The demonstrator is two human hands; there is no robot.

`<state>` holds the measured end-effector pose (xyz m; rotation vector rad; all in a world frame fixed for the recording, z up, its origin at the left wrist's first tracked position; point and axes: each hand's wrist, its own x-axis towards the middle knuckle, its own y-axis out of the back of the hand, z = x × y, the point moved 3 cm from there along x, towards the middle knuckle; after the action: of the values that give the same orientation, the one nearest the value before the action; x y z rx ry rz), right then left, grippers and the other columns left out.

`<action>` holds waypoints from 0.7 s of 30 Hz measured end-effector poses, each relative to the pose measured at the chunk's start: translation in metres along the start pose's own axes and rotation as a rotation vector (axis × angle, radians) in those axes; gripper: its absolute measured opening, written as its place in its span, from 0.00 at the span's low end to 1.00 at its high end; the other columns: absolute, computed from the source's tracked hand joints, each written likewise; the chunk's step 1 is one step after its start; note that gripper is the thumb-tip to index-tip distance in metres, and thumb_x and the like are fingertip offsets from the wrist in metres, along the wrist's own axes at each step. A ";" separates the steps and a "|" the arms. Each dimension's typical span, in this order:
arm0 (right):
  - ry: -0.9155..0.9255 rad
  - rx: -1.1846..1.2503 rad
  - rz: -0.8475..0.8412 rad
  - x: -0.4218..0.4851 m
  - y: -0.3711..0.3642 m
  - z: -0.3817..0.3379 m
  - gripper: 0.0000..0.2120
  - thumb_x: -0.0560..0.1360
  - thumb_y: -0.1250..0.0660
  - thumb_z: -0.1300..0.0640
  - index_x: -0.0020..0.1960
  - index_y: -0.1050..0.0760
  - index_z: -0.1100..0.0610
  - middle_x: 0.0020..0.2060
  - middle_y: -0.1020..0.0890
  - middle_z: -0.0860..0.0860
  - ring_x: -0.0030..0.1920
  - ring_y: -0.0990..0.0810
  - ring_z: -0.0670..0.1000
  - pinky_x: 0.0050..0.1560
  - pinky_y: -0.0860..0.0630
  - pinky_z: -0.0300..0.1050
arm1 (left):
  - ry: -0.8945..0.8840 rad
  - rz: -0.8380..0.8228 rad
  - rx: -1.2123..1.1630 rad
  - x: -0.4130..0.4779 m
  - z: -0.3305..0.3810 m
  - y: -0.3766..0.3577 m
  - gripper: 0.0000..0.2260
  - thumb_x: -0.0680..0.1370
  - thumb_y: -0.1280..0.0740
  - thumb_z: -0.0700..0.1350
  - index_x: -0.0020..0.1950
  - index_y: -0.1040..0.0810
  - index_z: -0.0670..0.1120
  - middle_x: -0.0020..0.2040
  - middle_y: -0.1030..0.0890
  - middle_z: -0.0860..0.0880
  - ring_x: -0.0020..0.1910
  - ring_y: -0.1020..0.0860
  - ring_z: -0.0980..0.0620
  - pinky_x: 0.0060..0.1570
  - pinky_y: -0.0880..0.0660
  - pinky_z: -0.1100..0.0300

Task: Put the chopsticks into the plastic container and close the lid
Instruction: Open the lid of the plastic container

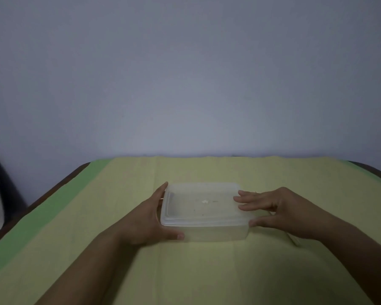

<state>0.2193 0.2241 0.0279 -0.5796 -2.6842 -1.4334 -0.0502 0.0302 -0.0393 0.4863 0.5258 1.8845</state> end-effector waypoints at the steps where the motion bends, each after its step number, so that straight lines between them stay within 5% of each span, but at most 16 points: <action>1: 0.001 0.011 0.002 0.000 0.000 0.000 0.22 0.67 0.21 0.57 0.60 0.17 0.51 0.63 0.20 0.39 0.68 0.30 0.31 0.71 0.36 0.32 | -0.008 0.003 0.001 0.000 0.001 0.000 0.67 0.59 0.13 0.57 0.86 0.55 0.54 0.70 0.33 0.73 0.65 0.32 0.79 0.63 0.31 0.73; 6: 0.015 0.058 0.016 0.000 0.005 -0.001 0.19 0.69 0.23 0.56 0.60 0.17 0.50 0.61 0.19 0.37 0.67 0.28 0.33 0.69 0.35 0.30 | -0.042 0.017 0.040 -0.002 0.009 -0.002 0.65 0.61 0.13 0.55 0.86 0.53 0.53 0.76 0.29 0.63 0.73 0.29 0.63 0.73 0.30 0.55; 11: 0.047 0.065 0.027 0.001 0.008 -0.003 0.18 0.71 0.25 0.55 0.61 0.18 0.50 0.62 0.19 0.38 0.68 0.27 0.35 0.69 0.34 0.30 | -0.078 0.023 0.065 -0.002 0.011 -0.001 0.61 0.62 0.12 0.52 0.85 0.48 0.53 0.74 0.26 0.61 0.71 0.27 0.61 0.72 0.28 0.53; 18: 0.035 0.106 0.046 0.005 0.021 -0.007 0.16 0.73 0.27 0.55 0.61 0.17 0.49 0.60 0.17 0.38 0.65 0.24 0.36 0.68 0.32 0.31 | -0.143 0.024 0.112 0.001 0.009 -0.001 0.51 0.63 0.13 0.55 0.79 0.38 0.61 0.70 0.25 0.68 0.68 0.25 0.65 0.63 0.25 0.63; 21: 0.025 0.095 0.068 0.010 0.027 -0.007 0.15 0.75 0.28 0.57 0.60 0.17 0.47 0.58 0.17 0.36 0.62 0.22 0.34 0.62 0.30 0.26 | -0.110 0.019 0.087 0.000 0.008 -0.001 0.50 0.61 0.13 0.57 0.74 0.39 0.71 0.67 0.26 0.74 0.67 0.26 0.70 0.58 0.28 0.75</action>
<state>0.2186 0.2348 0.0548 -0.6336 -2.6685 -1.2798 -0.0451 0.0319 -0.0333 0.6508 0.5330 1.8463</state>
